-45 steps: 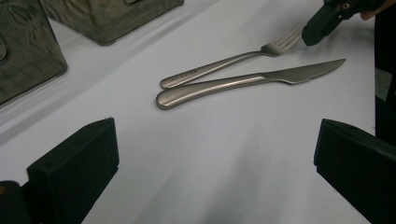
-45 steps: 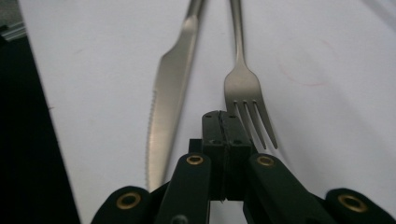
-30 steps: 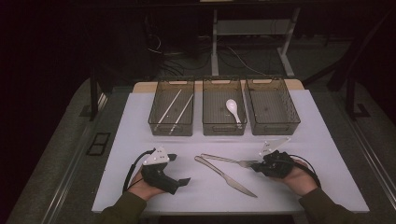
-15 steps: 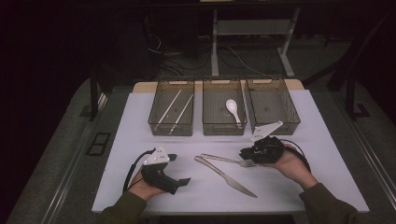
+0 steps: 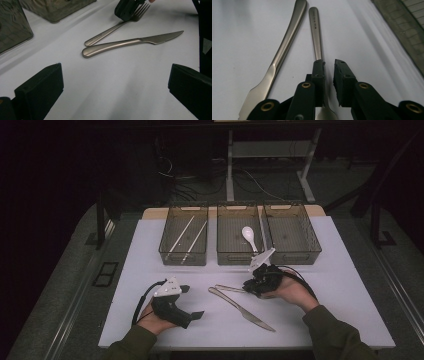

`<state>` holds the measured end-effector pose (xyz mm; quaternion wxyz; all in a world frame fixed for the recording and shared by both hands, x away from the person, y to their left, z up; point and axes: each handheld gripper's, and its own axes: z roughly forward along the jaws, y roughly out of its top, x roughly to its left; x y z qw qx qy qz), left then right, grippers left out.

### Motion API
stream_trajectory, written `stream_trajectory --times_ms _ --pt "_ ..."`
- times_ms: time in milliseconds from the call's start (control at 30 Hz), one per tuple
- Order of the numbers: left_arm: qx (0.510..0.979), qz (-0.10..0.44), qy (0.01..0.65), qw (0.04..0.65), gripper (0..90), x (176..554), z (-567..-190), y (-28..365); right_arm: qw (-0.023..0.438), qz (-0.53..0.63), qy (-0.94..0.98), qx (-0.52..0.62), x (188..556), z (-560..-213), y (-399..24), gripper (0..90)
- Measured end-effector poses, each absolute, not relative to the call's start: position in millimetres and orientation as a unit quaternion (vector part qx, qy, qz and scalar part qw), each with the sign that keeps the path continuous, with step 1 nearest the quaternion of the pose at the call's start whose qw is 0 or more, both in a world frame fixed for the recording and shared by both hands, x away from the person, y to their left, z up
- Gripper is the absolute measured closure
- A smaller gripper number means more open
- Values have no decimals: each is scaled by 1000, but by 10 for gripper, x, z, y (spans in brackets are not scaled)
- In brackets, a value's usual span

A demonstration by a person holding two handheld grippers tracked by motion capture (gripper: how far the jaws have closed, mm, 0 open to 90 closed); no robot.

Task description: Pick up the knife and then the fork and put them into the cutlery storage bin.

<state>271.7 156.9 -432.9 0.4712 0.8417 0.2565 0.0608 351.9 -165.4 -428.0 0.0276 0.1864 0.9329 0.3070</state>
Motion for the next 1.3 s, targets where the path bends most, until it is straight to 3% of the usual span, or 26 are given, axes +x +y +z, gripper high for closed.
stream_trajectory --times_ms 1300 --pt "842 62 255 471 0 2715 -4328 1568 42 278 946 161 3443 -4298 -1620 842"
